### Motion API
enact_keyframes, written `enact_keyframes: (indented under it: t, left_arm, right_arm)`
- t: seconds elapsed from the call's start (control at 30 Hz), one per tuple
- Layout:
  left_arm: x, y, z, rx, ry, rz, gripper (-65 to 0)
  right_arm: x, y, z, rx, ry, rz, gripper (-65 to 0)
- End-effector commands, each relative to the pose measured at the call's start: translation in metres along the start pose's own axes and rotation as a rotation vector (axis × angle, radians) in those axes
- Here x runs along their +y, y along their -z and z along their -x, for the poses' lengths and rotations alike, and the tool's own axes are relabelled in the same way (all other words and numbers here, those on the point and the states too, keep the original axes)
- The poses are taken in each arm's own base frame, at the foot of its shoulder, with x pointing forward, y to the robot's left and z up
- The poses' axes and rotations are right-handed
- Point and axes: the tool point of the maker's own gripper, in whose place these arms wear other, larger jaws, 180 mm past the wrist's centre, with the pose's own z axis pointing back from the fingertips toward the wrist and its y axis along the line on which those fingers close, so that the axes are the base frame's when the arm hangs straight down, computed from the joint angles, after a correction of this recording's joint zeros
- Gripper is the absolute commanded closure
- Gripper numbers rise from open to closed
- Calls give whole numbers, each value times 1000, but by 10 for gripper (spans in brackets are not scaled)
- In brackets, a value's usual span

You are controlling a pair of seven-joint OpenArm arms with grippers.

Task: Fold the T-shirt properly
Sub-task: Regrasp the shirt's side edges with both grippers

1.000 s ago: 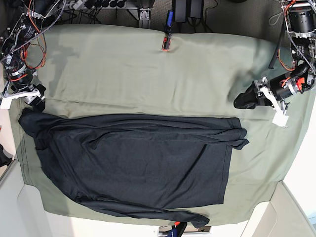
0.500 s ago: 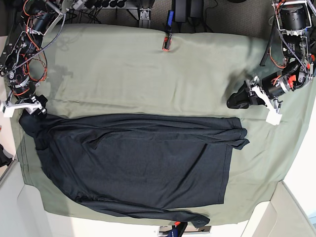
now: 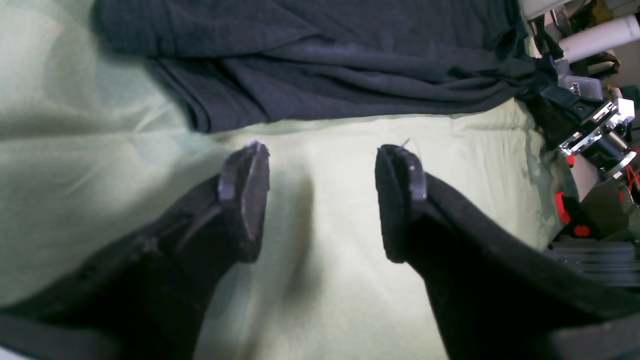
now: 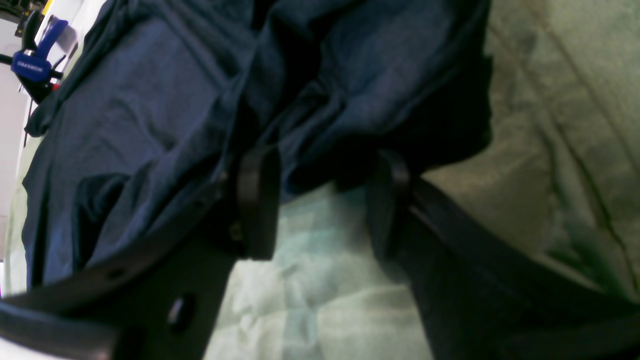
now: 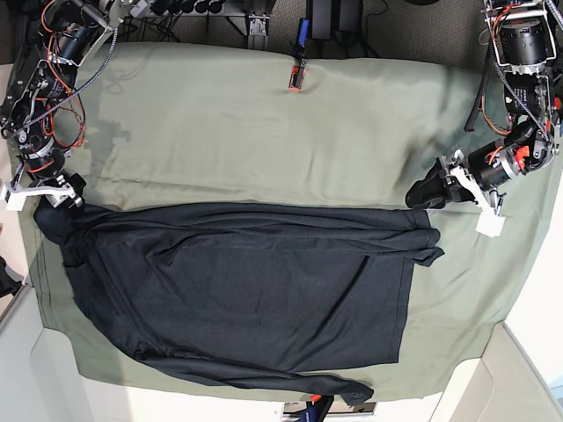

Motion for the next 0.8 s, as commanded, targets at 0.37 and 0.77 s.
enact_keyframes:
  t: [0.37, 0.77]
  left_arm:
    - [-2, -6, -19, -43, 33, 5, -363]
    - [-2, -5, -18, -43, 32, 6, -363]
  right_arm:
    - [9, 16, -17, -24, 8, 0, -369]
    - [16, 31, -15, 11, 13, 0, -369]
